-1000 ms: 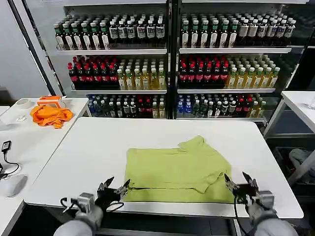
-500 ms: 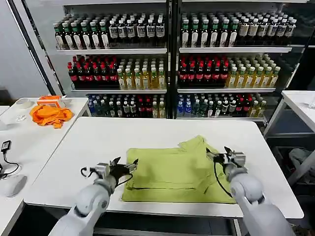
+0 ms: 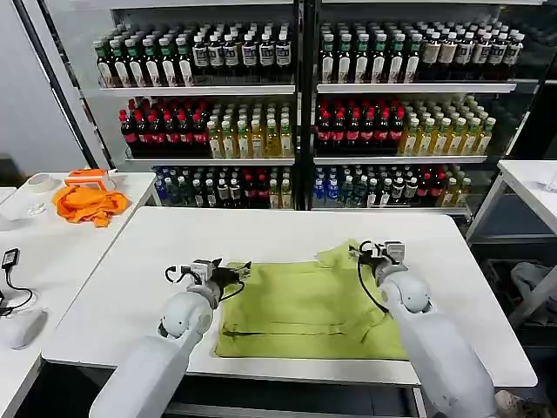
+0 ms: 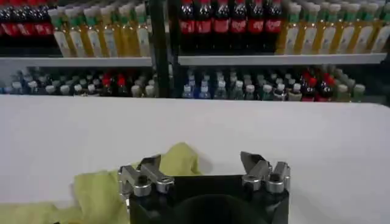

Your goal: Fold and organize the clothes.

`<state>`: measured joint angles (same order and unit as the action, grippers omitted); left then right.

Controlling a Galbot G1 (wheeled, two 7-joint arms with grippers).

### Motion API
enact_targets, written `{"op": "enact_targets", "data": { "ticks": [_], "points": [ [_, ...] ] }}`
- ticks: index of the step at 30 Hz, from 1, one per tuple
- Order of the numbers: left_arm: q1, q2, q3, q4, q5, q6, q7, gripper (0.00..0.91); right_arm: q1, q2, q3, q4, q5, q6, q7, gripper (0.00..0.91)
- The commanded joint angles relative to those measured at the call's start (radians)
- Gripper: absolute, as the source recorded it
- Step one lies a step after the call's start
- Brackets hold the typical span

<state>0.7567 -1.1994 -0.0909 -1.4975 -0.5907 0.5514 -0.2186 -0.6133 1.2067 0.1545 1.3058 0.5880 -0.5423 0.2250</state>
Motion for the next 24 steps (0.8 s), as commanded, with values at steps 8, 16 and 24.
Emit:
{"op": "enact_targets", "data": {
  "ticks": [8, 16, 24],
  "points": [
    [-0.019, 0.000, 0.020, 0.042, -0.007, 0.003, 0.008, 0.020, 0.078, 0.046, -0.044, -0.151, 0.012, 0.019, -0.005, 0.000],
    [0.021, 0.005, 0.008, 0.022, -0.027, 0.022, 0.034, 0.020, 0.073, 0.044, -0.043, -0.150, 0.012, 0.019, -0.005, 0.000],
    [0.023, -0.001, -0.002, 0.025, -0.042, 0.015, 0.037, 0.020, 0.065, 0.045, -0.042, -0.132, 0.012, 0.047, -0.014, 0.000]
  ]
}}
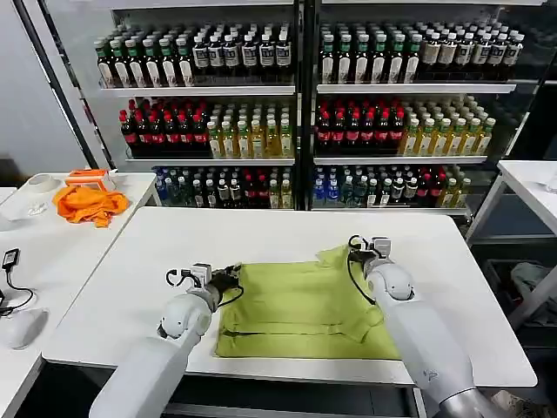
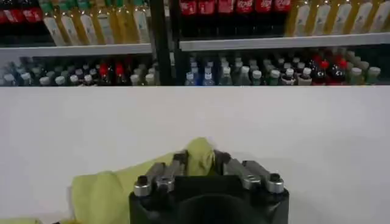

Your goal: Fold and organize the clothes.

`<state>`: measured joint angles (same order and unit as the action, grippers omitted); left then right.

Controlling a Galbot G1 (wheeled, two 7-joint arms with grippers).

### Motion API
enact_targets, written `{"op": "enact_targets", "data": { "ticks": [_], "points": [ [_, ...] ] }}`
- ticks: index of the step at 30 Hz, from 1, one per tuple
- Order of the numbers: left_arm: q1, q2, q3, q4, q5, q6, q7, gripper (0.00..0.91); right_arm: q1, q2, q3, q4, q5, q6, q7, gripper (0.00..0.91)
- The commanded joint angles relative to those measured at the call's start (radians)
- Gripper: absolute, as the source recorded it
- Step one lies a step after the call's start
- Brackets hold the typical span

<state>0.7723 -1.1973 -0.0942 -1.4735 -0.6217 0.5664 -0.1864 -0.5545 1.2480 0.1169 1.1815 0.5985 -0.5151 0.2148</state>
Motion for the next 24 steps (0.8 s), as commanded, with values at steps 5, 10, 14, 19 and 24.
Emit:
{"op": "enact_targets", "data": {
  "ticks": [5, 10, 14, 19, 24],
  "points": [
    [0.016, -0.002, -0.011, -0.024, -0.040, -0.012, 0.007, 0.020, -0.024, -0.008, 0.001, 0.050, 0.000, 0.032, -0.004, 0.000],
    [0.038, 0.015, -0.029, -0.072, -0.069, -0.037, 0.017, 0.020, -0.068, -0.027, 0.007, 0.112, -0.046, 0.076, -0.005, 0.000],
    [0.061, 0.040, -0.041, -0.133, -0.098, -0.031, 0.025, 0.020, -0.106, -0.037, 0.025, 0.168, -0.046, 0.092, -0.005, 0.000],
    [0.087, 0.052, -0.052, -0.184, -0.093, -0.039, 0.025, 0.020, -0.159, -0.054, 0.065, 0.256, -0.045, 0.089, -0.006, 0.000],
    [0.114, 0.068, -0.064, -0.233, -0.093, -0.041, 0.025, 0.020, -0.232, -0.100, 0.107, 0.402, -0.043, 0.081, -0.007, 0.000]
  ]
}}
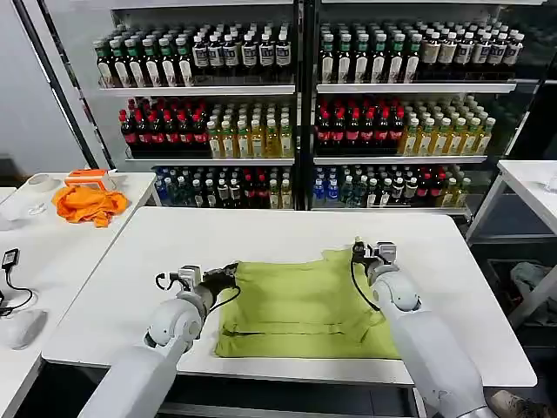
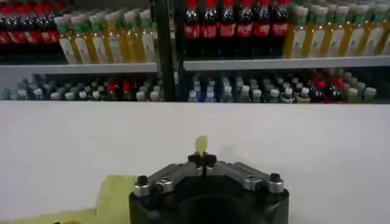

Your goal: Fold and organize the clothes.

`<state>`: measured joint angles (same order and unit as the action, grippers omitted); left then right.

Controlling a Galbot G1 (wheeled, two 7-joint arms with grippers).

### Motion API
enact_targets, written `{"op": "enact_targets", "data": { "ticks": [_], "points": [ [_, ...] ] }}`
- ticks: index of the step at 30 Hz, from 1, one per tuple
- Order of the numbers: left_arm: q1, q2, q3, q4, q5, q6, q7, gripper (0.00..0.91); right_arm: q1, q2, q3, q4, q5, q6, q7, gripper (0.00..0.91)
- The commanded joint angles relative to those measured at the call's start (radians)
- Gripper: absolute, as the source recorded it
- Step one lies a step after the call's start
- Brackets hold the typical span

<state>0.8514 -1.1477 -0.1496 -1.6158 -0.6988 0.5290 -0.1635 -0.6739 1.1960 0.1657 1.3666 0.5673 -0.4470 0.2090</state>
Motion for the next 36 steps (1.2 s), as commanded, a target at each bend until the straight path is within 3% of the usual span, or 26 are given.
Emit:
{"op": "enact_targets", "data": {
  "ticks": [1, 13, 24, 36],
  "points": [
    [0.040, 0.023, -0.014, -0.100, -0.016, -0.002, 0.002, 0.020, -0.130, -0.057, 0.068, 0.247, -0.011, 0.008, -0.001, 0.000],
    [0.190, 0.102, -0.044, -0.286, -0.013, 0.000, -0.008, 0.020, -0.441, -0.096, 0.226, 0.555, -0.008, -0.013, 0.013, 0.000],
    [0.271, 0.112, -0.041, -0.351, -0.006, 0.001, -0.014, 0.020, -0.653, -0.118, 0.366, 0.764, -0.013, -0.030, 0.020, 0.000],
    [0.320, 0.121, -0.029, -0.354, 0.029, 0.000, -0.014, 0.020, -0.817, -0.091, 0.405, 0.804, -0.037, -0.031, 0.023, 0.000]
  ]
}}
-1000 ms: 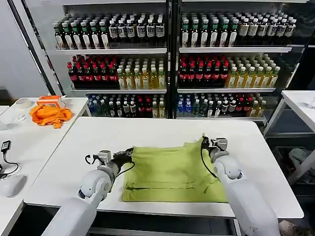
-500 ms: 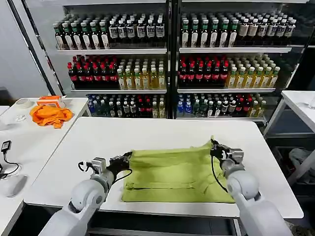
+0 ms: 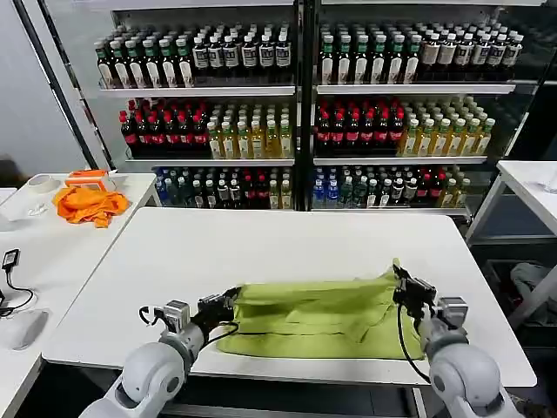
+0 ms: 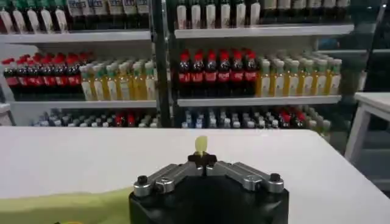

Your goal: Fold and organize the clothes.

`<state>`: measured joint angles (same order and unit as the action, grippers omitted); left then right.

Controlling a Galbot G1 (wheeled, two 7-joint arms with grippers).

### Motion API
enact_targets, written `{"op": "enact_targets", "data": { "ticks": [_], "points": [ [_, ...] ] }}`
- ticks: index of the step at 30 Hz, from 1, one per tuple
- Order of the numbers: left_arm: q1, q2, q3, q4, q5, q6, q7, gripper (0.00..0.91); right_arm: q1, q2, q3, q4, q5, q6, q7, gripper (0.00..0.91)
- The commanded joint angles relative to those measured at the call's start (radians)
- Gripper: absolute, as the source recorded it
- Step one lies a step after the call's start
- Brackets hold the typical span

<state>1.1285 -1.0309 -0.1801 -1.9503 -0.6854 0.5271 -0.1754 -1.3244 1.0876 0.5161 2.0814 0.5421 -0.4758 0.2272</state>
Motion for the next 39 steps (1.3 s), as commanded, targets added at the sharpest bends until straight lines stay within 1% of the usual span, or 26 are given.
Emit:
{"op": "enact_targets", "data": {
  "ticks": [1, 4, 7, 9, 10, 11, 12, 13, 14, 20, 23, 27, 30, 34, 36, 37, 39],
  "points": [
    [0.044, 0.003, 0.001, -0.015, 0.019, 0.002, -0.002, 0.020, -0.166, 0.022, 0.047, 0.084, -0.015, -0.004, 0.006, 0.000],
    [0.044, 0.001, 0.004, 0.010, 0.055, -0.011, -0.002, 0.020, -0.157, 0.035, 0.027, 0.063, -0.033, -0.005, 0.004, 0.000],
    [0.046, 0.001, 0.013, 0.022, 0.133, -0.029, 0.003, 0.020, -0.130, 0.045, 0.013, 0.031, -0.052, -0.007, 0.008, 0.000],
    [0.046, -0.002, 0.018, 0.031, 0.148, -0.031, 0.004, 0.071, -0.107, 0.052, 0.001, 0.008, -0.057, -0.013, 0.011, 0.000],
    [0.046, -0.005, 0.019, 0.034, 0.151, -0.031, 0.004, 0.161, -0.096, 0.055, -0.007, 0.000, -0.058, -0.022, 0.012, 0.000],
    [0.043, -0.009, 0.020, 0.041, 0.155, -0.031, 0.005, 0.202, -0.083, 0.057, -0.013, -0.007, -0.061, -0.030, 0.011, 0.000],
    [0.042, -0.013, 0.021, 0.044, 0.159, -0.033, 0.004, 0.464, -0.074, 0.060, -0.021, -0.014, -0.066, -0.046, 0.010, 0.111],
    [0.041, -0.016, 0.021, 0.045, 0.161, -0.033, 0.004, 0.665, -0.067, 0.062, -0.028, -0.019, -0.068, -0.058, 0.008, 0.474],
    [0.040, -0.019, 0.021, 0.049, 0.165, -0.034, 0.005, 0.907, -0.059, 0.064, -0.036, -0.025, -0.072, -0.064, 0.007, 0.907],
    [0.043, -0.020, 0.022, 0.044, 0.186, -0.040, 0.006, 0.907, -0.069, 0.072, -0.040, -0.014, -0.097, -0.066, 0.005, 0.907],
    [0.058, -0.020, 0.014, 0.024, 0.202, -0.039, 0.005, 0.907, -0.090, 0.073, -0.024, 0.015, -0.103, -0.055, 0.005, 0.907],
    [0.092, -0.033, -0.008, -0.010, 0.207, -0.039, -0.021, 0.907, -0.144, 0.086, 0.007, 0.059, -0.143, -0.029, 0.007, 0.907],
    [0.128, -0.064, -0.015, -0.023, 0.195, -0.040, -0.063, 0.907, -0.186, 0.097, 0.026, 0.081, -0.150, -0.017, 0.010, 0.907],
    [0.154, -0.127, -0.013, -0.017, 0.162, -0.036, -0.099, 0.907, -0.221, 0.107, 0.046, 0.092, -0.153, -0.008, 0.012, 0.907],
    [0.164, -0.149, -0.009, -0.015, 0.150, -0.033, -0.109, 0.907, -0.240, 0.104, 0.050, 0.098, -0.178, -0.007, -0.007, 0.907],
    [0.165, -0.168, -0.006, -0.014, 0.146, -0.033, -0.111, 0.907, -0.252, 0.098, 0.047, 0.106, -0.211, 0.002, -0.021, 0.907],
    [0.171, -0.185, -0.002, -0.007, 0.112, -0.035, -0.116, 0.907, -0.263, 0.091, 0.045, 0.119, -0.220, 0.005, -0.027, 0.907]
  ]
}}
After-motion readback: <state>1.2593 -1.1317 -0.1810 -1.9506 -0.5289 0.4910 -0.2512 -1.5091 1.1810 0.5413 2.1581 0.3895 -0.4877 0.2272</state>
